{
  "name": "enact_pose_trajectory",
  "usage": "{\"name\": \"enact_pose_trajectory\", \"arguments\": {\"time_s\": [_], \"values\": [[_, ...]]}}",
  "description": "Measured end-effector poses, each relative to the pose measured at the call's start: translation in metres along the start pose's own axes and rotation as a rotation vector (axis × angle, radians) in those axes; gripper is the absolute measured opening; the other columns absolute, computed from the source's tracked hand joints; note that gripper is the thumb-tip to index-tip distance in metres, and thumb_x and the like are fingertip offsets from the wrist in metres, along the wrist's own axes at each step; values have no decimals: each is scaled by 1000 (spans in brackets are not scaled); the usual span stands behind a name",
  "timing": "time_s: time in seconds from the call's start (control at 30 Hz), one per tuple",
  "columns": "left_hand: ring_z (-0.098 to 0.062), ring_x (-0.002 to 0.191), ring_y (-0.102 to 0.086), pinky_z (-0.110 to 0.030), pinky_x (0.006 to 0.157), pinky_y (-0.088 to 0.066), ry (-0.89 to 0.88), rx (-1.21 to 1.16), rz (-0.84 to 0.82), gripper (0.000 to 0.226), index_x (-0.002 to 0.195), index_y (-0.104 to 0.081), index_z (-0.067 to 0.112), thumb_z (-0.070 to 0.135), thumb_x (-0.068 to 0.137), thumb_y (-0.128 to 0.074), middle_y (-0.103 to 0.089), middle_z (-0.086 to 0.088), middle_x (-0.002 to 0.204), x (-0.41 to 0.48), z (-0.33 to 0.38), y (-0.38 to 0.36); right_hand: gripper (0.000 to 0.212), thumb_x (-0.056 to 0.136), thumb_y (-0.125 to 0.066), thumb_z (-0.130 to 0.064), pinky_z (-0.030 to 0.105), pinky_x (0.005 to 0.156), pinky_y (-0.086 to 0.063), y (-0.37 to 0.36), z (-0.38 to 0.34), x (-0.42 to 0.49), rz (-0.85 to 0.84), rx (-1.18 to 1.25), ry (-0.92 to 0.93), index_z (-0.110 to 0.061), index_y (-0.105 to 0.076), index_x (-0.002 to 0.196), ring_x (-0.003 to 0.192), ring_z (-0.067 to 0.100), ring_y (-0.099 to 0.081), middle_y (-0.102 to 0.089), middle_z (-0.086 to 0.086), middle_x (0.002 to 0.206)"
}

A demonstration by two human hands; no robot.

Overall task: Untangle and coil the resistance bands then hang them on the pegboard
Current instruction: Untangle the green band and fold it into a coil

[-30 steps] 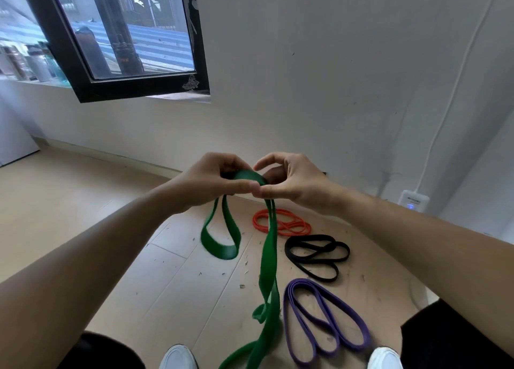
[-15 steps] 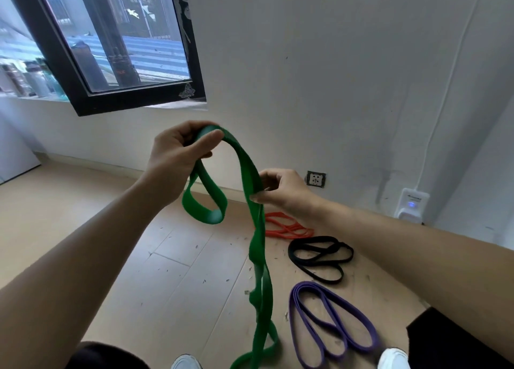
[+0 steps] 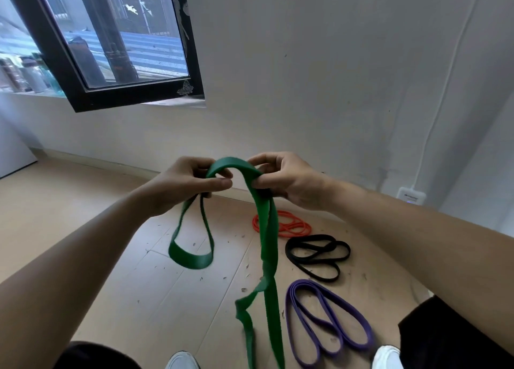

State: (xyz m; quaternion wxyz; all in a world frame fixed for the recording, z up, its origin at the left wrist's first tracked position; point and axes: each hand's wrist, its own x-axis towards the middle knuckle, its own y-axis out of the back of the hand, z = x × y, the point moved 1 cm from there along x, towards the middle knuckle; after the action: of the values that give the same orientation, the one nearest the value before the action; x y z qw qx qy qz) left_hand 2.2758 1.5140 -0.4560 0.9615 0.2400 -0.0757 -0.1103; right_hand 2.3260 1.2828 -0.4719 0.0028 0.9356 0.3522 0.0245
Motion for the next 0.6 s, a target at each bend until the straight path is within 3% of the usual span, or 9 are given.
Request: {"name": "enact_pose_trajectory", "arguments": {"time_s": [0.23, 0.33, 0.43, 0.53, 0.6], "values": [[-8, 63, -53, -19, 57, -45, -35, -6, -1, 55, 95, -75, 10, 56, 66, -85, -60, 3, 72, 9, 16, -17, 45, 87, -66, 13, 41, 91, -58, -6, 9, 3, -39, -78, 10, 2, -52, 128, 89, 26, -70, -69, 10, 91], [-11, 61, -48, -23, 60, -43, -80, -127, 127, 33, 91, -73, 9, 37, 77, -83, -56, 3, 67, 10, 24, -14, 43, 85, -72, 6, 43, 98, -57, -5, 16, 0, -48, -169, 11, 0, -57, 126, 98, 34, -69, -67, 19, 103], [-9, 59, -46, -24, 64, -44, -137, -332, 315, 27, 90, -72, 12, 37, 78, -76, -53, 8, 60, 11, 33, -2, 40, 85, -76, -2, 41, 98, -56, -8, 24, 1, -29, -248, -16, -4, -62, 122, 108, 35, -67, -68, 17, 113], [-8, 59, -45, -24, 65, -45, -193, -484, 468, 23, 90, -74, 16, 37, 81, -77, -51, 9, 61, 11, 38, 13, 48, 82, -82, -13, 37, 91, -60, -19, 28, 7, 5, -284, -27, -8, -61, 125, 102, 29, -70, -68, 13, 112], [-7, 59, -46, -24, 65, -45, -209, -516, 528, 20, 91, -74, 17, 35, 84, -75, -51, 8, 64, 11, 40, 20, 51, 80, -85, -22, 26, 80, -60, -30, 28, 12, 47, -306, -24, -10, -61, 123, 94, 19, -70, -68, 6, 105]]}}
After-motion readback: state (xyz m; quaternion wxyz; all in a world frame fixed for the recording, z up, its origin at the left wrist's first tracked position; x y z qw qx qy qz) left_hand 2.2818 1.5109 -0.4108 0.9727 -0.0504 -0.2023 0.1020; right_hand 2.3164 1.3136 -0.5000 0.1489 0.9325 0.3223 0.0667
